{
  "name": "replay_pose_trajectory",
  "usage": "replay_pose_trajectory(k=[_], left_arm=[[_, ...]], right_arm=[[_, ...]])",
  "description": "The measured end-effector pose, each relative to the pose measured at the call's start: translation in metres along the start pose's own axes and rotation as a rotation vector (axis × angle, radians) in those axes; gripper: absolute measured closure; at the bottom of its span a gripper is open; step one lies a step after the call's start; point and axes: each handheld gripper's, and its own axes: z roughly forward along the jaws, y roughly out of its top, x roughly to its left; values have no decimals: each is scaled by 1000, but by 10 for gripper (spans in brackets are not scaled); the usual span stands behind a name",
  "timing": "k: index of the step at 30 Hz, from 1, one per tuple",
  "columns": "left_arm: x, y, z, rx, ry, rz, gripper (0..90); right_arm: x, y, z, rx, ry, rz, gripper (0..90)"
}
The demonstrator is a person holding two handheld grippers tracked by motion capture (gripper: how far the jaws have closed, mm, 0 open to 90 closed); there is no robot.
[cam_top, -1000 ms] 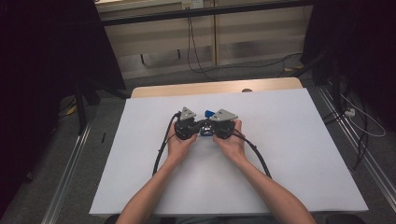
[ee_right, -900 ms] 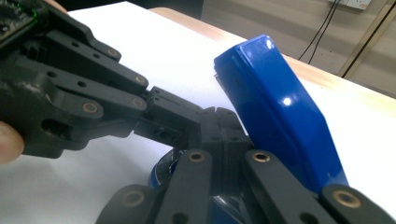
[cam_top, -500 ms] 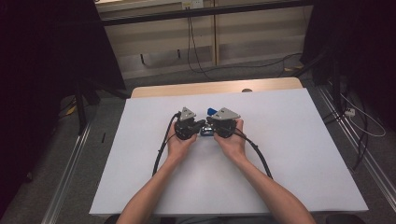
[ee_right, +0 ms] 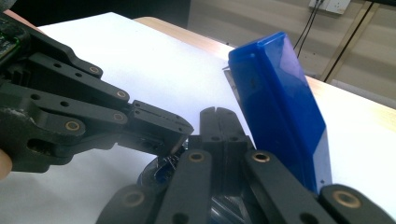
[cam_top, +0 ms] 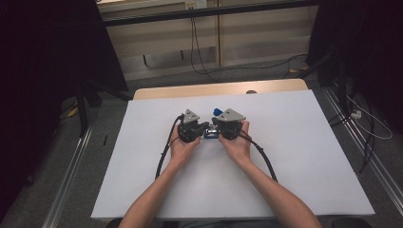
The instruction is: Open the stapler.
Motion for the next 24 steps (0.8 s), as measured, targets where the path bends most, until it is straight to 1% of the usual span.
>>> replay_pose_trajectory(k=[3, 7, 9, 17, 21, 23, 24], left_arm=[[0, 0, 0, -1, 2, 8, 900], [0, 0, 0, -1, 2, 6, 900], [0, 0, 0, -1, 2, 5, 900], [0, 0, 0, -4, 0, 4, 900], [0, 0, 0, -6, 0, 4, 900], [0, 0, 0, -6, 1, 5, 900], [0, 0, 0, -5, 0, 6, 900]], right_arm=[[1, 0, 0, 0, -8, 2, 900], [0, 0, -1, -7, -22, 7, 900], [-2, 1, -3, -11, -25, 20, 900], [-9, 2, -8, -26, -41, 30, 900], [-11, 3, -10, -28, -49, 28, 900], [-11, 2, -10, -27, -46, 40, 900], [-11, 2, -10, -28, -47, 38, 900]])
